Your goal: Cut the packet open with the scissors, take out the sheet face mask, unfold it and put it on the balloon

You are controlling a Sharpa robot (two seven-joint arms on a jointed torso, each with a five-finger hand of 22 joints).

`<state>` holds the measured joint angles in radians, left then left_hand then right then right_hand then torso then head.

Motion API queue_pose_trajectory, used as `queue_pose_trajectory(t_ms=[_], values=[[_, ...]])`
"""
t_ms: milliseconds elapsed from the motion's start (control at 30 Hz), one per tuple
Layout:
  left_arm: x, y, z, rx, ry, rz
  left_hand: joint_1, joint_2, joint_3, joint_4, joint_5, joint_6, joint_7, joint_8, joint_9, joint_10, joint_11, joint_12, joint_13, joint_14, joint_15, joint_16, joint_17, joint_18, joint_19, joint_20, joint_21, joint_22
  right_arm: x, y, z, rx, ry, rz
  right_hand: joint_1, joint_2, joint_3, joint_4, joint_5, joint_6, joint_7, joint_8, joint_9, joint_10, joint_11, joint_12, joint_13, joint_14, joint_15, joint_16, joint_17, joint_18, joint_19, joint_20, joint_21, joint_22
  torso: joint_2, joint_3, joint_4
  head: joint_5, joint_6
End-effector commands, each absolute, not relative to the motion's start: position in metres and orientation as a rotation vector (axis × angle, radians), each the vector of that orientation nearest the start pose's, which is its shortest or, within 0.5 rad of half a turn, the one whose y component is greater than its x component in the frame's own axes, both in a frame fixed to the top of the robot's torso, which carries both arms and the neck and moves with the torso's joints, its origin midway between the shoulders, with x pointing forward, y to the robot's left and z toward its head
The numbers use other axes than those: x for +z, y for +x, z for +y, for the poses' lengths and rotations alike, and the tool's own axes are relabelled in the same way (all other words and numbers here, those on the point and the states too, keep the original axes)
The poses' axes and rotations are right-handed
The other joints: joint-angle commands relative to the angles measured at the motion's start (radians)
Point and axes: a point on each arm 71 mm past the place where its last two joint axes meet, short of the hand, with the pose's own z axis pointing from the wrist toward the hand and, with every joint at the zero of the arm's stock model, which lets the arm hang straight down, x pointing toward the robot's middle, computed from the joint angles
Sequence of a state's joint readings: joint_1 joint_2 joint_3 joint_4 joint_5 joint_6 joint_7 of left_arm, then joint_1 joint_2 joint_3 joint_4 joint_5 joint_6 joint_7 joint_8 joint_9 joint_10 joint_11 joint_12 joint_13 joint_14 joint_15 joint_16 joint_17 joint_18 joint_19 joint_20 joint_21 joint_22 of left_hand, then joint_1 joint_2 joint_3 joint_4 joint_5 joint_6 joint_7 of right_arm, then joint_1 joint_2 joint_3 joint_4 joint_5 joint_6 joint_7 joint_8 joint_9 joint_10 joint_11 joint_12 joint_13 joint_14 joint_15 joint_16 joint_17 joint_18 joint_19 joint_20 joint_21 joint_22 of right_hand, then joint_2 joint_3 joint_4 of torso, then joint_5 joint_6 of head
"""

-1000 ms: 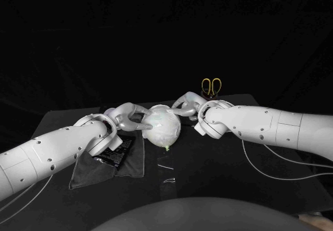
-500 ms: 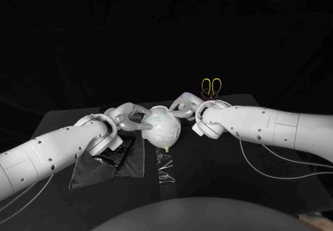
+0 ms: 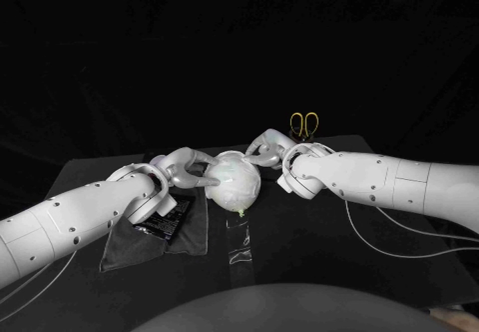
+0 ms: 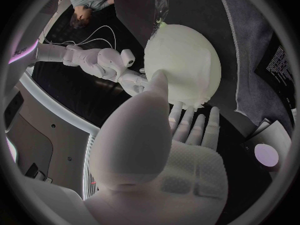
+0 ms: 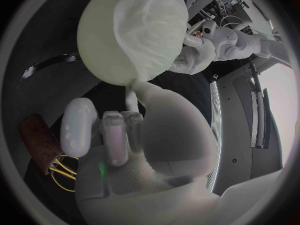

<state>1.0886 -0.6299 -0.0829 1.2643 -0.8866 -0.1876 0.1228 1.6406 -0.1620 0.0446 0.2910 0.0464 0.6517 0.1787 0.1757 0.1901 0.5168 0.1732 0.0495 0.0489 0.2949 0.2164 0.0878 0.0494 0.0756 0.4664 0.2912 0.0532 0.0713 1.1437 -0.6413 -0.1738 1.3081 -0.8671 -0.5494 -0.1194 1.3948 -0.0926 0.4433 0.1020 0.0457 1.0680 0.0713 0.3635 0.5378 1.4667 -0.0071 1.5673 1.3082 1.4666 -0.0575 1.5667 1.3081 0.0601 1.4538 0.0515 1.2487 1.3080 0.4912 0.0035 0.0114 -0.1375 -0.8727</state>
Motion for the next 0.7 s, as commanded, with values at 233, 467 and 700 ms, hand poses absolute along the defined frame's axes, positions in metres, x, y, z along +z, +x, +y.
queue_pose_trajectory(t_ms=[233,467,700], values=[[-0.276,0.489,0.156,-1.087,-0.285,1.962,0.003,0.009,0.007,0.001,0.002,0.005,0.029,0.002,0.002,-0.006,0.001,-0.003,-0.001,0.004,-0.004,-0.006,0.002,-0.014,0.002,0.002,0.005,-0.001,-0.268,0.497,-0.188,0.706,0.53,1.717,0.0,0.012,0.011,-0.001,0.003,0.025,-0.017,0.007,0.026,0.104,-0.008,0.003,0.263,0.104,-0.008,0.004,0.263,0.001,0.003,-0.005,0.003,0.183,0.0,-0.0003,-0.0004,0.001,0.0],[-0.276,0.489,0.156,-1.087,-0.285,1.962,0.003,0.009,0.007,0.001,0.002,0.006,0.03,0.002,0.002,-0.006,0.001,-0.003,-0.001,0.004,-0.003,-0.006,0.002,-0.014,0.002,0.002,0.005,-0.001,-0.267,0.502,-0.192,0.685,0.537,1.718,-0.001,0.014,0.014,-0.001,0.003,0.025,-0.017,0.009,0.027,0.104,-0.008,0.003,0.263,0.104,-0.008,0.004,0.263,0.0,0.003,-0.006,0.004,0.183,0.0,-0.0001,0.0003,0.0,0.0],[-0.276,0.489,0.156,-1.087,-0.285,1.962,0.003,0.009,0.007,0.001,0.002,0.006,0.03,0.002,0.002,-0.006,0.001,-0.003,-0.001,0.004,-0.003,-0.006,0.002,-0.014,0.002,0.002,0.005,-0.001,-0.268,0.508,-0.194,0.666,0.521,1.737,-0.001,0.014,0.015,-0.002,0.003,0.024,-0.017,0.01,0.028,0.104,-0.008,0.003,0.263,0.104,-0.008,0.004,0.263,0.001,0.002,-0.006,0.001,0.182,0.0,-0.0005,0.0008,0.002,0.0]])
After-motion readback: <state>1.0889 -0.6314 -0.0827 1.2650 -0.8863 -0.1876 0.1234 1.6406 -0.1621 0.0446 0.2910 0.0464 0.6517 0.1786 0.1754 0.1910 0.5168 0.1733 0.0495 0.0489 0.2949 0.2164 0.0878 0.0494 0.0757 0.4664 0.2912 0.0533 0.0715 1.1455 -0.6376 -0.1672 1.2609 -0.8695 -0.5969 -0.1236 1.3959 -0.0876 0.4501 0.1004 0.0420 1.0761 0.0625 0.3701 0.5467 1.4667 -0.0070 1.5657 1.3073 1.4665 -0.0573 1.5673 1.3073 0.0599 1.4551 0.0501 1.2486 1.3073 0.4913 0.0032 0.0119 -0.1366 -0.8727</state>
